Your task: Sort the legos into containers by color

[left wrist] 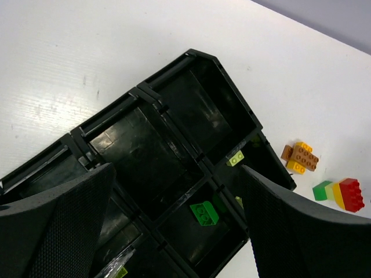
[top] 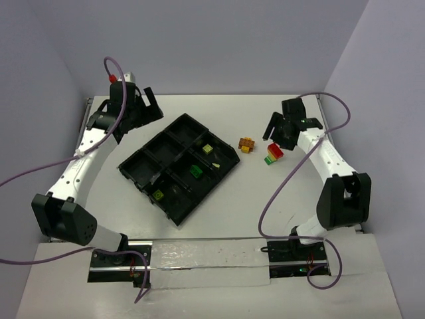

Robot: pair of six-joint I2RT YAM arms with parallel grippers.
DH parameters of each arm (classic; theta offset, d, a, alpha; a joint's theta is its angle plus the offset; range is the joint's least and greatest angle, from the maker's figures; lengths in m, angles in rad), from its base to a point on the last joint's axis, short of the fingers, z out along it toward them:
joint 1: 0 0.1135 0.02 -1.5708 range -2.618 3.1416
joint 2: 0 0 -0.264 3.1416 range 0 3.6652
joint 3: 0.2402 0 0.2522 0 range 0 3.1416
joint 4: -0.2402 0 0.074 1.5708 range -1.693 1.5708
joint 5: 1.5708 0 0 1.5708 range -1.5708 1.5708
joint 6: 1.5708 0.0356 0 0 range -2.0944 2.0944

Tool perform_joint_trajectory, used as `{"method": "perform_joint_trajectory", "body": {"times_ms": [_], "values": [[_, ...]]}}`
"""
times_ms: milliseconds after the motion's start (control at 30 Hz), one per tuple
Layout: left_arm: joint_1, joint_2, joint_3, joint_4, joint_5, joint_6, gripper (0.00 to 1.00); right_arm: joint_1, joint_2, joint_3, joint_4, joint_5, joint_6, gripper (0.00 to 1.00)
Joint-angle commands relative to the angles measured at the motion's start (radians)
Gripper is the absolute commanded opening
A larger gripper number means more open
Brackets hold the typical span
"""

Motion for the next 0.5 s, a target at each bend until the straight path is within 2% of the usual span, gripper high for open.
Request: {"method": "perform_joint_trajectory", "body": {"times_ms": [0, 200, 467], "values": [[-0.007, 0.046, 0.078, 0.001, 0.035, 0.039, 0.94, 0.101, 0.020, 0.066, 0.027, 0.024, 0.001, 0.73], [-0.007, 0.069, 0.107, -0.021, 0.015, 0.061, 0.94, 0.246, 0.172, 0.241, -0.050, 0.186, -0.028, 0.70], [-0.007, 0.076, 0.126, -0.030, -0.001, 0.080, 0.94, 0.253, 0.429, 0.499, -0.205, 0.255, -0.077, 0.75]]}}
